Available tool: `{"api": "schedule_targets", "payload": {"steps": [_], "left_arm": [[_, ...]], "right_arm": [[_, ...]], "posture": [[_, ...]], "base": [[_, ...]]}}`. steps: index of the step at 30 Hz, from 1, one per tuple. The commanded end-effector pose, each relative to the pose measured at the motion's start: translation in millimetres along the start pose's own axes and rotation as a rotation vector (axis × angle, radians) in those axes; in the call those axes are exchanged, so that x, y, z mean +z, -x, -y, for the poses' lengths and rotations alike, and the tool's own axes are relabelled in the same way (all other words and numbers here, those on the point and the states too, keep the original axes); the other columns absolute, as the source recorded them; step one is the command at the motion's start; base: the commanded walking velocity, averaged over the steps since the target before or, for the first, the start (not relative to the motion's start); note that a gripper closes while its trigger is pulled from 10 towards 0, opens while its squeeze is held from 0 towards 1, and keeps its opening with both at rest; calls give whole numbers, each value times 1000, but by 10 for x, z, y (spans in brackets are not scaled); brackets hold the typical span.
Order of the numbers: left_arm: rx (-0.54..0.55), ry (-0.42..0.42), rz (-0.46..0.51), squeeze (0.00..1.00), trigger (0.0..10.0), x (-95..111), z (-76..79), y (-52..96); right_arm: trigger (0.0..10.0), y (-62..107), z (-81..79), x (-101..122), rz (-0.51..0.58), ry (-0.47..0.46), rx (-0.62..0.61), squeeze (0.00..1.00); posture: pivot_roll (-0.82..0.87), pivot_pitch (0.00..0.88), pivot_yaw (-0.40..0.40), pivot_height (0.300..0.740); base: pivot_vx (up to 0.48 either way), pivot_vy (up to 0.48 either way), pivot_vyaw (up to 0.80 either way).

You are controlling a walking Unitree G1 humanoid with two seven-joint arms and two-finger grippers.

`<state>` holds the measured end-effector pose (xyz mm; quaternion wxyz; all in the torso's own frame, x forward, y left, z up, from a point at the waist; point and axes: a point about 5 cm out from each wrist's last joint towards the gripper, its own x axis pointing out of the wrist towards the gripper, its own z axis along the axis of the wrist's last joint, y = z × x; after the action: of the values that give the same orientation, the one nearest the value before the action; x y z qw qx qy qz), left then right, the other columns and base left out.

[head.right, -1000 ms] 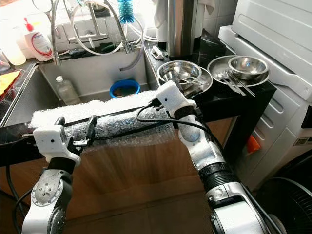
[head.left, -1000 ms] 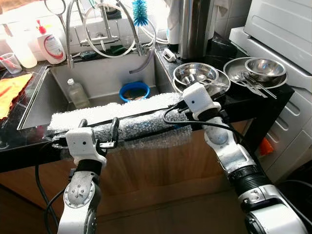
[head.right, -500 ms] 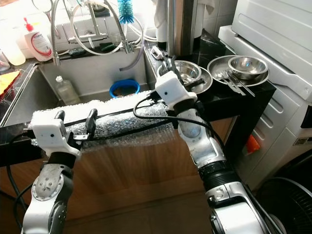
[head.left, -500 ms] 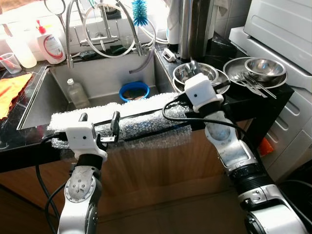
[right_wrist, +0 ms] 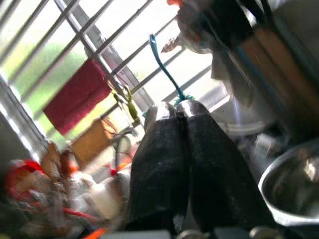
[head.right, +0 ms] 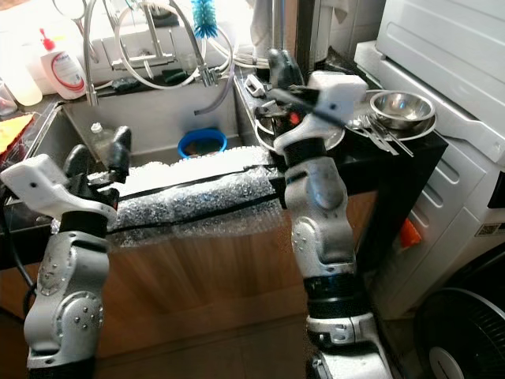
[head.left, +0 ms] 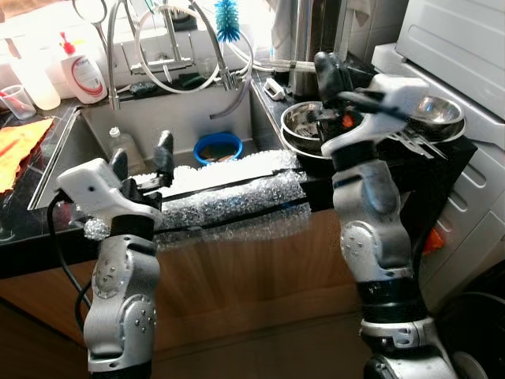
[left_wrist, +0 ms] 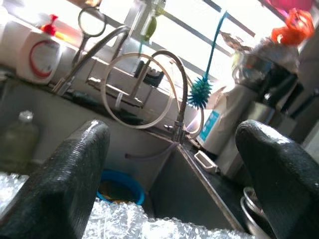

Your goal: Kitchen organization

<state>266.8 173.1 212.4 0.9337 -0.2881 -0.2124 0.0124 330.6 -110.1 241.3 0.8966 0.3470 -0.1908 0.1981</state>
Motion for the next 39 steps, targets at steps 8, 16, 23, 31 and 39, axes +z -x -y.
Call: {"api": "schedule_targets", "payload": {"steps": [8,16,23,31,39], "left_arm": [[-14,208,-90,0,10000,-112,16,97],[-77,363,-143,0,10000,-206,208,101],[-75,506,-122,0,10000,-221,290,48],[-98,601,-154,0,10000,-267,391,64],[-98,686,-175,0,10000,-306,446,93]], "right_arm": [[10000,416,91,-119,29,-592,-10,0],[10000,521,-66,-76,33,-773,132,0],[10000,588,-127,-238,-88,-719,120,0],[10000,658,-201,-273,-152,-733,155,0],[10000,849,-185,-391,-237,-774,164,0]], "posture": [[-138,0,108,740],[-136,0,118,740],[-132,0,120,740],[-136,0,126,740],[-135,0,123,740]], "base": [[0,0,0],[0,0,0],[0,0,0],[0,0,0],[0,0,0]]}}
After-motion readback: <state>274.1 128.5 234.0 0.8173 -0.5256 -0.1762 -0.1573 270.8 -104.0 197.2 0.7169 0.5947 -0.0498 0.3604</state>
